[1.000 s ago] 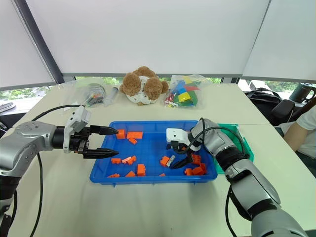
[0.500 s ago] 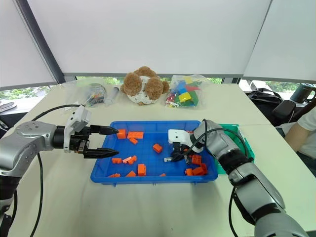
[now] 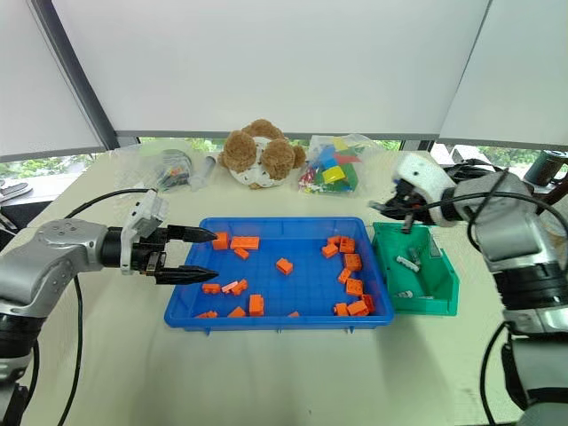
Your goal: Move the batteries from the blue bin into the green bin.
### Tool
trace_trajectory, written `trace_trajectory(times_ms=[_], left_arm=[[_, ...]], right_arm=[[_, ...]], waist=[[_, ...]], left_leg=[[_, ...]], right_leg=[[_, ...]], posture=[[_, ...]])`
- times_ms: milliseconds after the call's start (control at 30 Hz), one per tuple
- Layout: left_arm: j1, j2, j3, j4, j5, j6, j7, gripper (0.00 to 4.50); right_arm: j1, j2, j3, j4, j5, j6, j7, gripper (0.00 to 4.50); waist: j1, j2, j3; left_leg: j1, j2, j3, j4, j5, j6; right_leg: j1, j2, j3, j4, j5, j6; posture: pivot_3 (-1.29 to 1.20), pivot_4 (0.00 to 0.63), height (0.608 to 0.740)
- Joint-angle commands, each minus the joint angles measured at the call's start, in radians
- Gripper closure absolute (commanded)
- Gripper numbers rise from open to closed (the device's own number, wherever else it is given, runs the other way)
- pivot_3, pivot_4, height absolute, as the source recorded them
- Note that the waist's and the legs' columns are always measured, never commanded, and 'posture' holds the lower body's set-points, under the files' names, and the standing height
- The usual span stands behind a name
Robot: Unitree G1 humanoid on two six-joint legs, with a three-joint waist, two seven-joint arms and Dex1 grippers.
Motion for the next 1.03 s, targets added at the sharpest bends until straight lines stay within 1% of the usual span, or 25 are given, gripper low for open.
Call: trace_trajectory(times_ms=[33, 133, 200, 233, 267, 433, 533, 667, 733, 867, 1033], left_arm=[[-0.033, -0.004, -0.004, 0.008, 0.01, -0.027, -0.015, 0.0], [-0.046, -0.008, -0.009, 0.023, 0.011, -0.032, -0.022, 0.0], [-0.051, -0.009, -0.01, 0.029, 0.012, -0.033, -0.025, 0.0], [-0.052, -0.009, -0.011, 0.03, 0.013, -0.033, -0.026, 0.0], [-0.054, -0.01, -0.01, 0.032, 0.012, -0.032, -0.027, 0.0], [-0.062, -0.009, -0.002, 0.04, 0.004, -0.02, -0.033, 0.0], [-0.062, -0.002, 0.005, 0.043, -0.002, -0.014, -0.038, 0.0], [-0.057, 0.01, 0.015, 0.041, -0.006, -0.009, -0.044, 0.0], [-0.054, 0.017, 0.021, 0.039, -0.009, -0.005, -0.045, 0.0], [-0.05, 0.03, 0.029, 0.038, -0.016, -0.001, -0.044, 0.0], [-0.031, 0.047, 0.052, 0.028, -0.028, 0.012, -0.045, 0.0]], right_arm=[[0.062, -0.045, -0.033, -0.063, -0.001, 0.025, -0.031, 4.48], [0.136, -0.073, -0.041, -0.108, 0.017, 0.042, -0.024, 4.48], [0.17, -0.087, -0.043, -0.129, 0.027, 0.049, -0.025, 3.41], [0.179, -0.091, -0.044, -0.135, 0.032, 0.052, -0.027, 3.03], [0.184, -0.093, -0.047, -0.141, 0.039, 0.059, -0.029, 2.53], [0.177, -0.11, -0.063, -0.171, 0.069, 0.078, -0.035, 0.04], [0.146, -0.11, -0.082, -0.191, 0.108, 0.082, -0.019, 0.04], [0.121, -0.1, -0.112, -0.285, 0.221, 0.115, 0.037, 0.04], [0.123, -0.106, -0.113, -0.319, 0.244, 0.126, 0.045, 0.04], [0.136, -0.109, -0.118, -0.386, 0.295, 0.163, 0.049, 0.04], [0.205, -0.111, -0.127, -0.527, 0.36, 0.221, 0.043, 0.04]], waist=[[-0.003, 0.0, 0.0], [-0.005, 0.001, 0.0], [-0.005, 0.001, 0.0], [-0.004, 0.001, 0.0], [-0.003, 0.001, 0.0], [0.0, 0.001, 0.0], [-0.001, 0.001, 0.0], [-0.001, 0.001, 0.0], [-0.001, 0.001, 0.0], [0.001, 0.001, 0.0], [0.002, 0.001, 0.0]], left_leg=[[0.0, 0.0, 0.0, 0.0, 0.0, 0.0], [0.0, 0.0, 0.0, -0.001, 0.0, 0.0], [0.0, 0.0, 0.0, -0.001, 0.0, 0.0], [0.0, 0.0, 0.0, -0.001, 0.0, 0.0], [0.0, 0.0, 0.0, 0.0, 0.0, 0.0], [0.0, 0.0, 0.0, 0.0, 0.0, 0.0], [0.0, 0.0, 0.0, 0.0, 0.0, 0.0], [0.0, 0.0, 0.0, -0.001, 0.0, 0.0], [0.0, 0.0, 0.0, -0.001, 0.0, 0.0], [0.0, 0.0, 0.0, 0.0, 0.0, 0.0], [0.0, 0.0, 0.0, 0.0, 0.0, 0.0]], right_leg=[[0.0, 0.0, 0.0, 0.0, 0.0, 0.0], [-0.001, 0.0, 0.0, 0.0, 0.0, 0.0], [-0.001, 0.0, 0.0, 0.001, 0.0, 0.0], [-0.001, 0.0, 0.0, 0.0, 0.0, 0.0], [-0.001, 0.0, 0.0, 0.001, 0.0, 0.0], [-0.001, 0.0, 0.0, 0.0, 0.0, 0.0], [0.0, 0.0, 0.0, 0.0, 0.0, 0.0], [-0.001, 0.0, 0.0, 0.0, 0.0, 0.0], [-0.001, 0.0, 0.0, 0.0, 0.0, 0.0], [-0.001, 0.0, 0.0, 0.0, 0.0, 0.0], [-0.001, 0.0, 0.0, 0.0, 0.0, 0.0]], posture=[[0.0, 0.15, 0.733], [0.0, 0.15, 0.733], [0.0, 0.15, 0.733], [0.0, 0.15, 0.733], [0.0, 0.15, 0.733], [0.0, 0.15, 0.733], [0.0, 0.15, 0.733], [0.0, 0.15, 0.733], [0.0, 0.15, 0.733], [0.0, 0.15, 0.733], [0.0, 0.15, 0.733]])
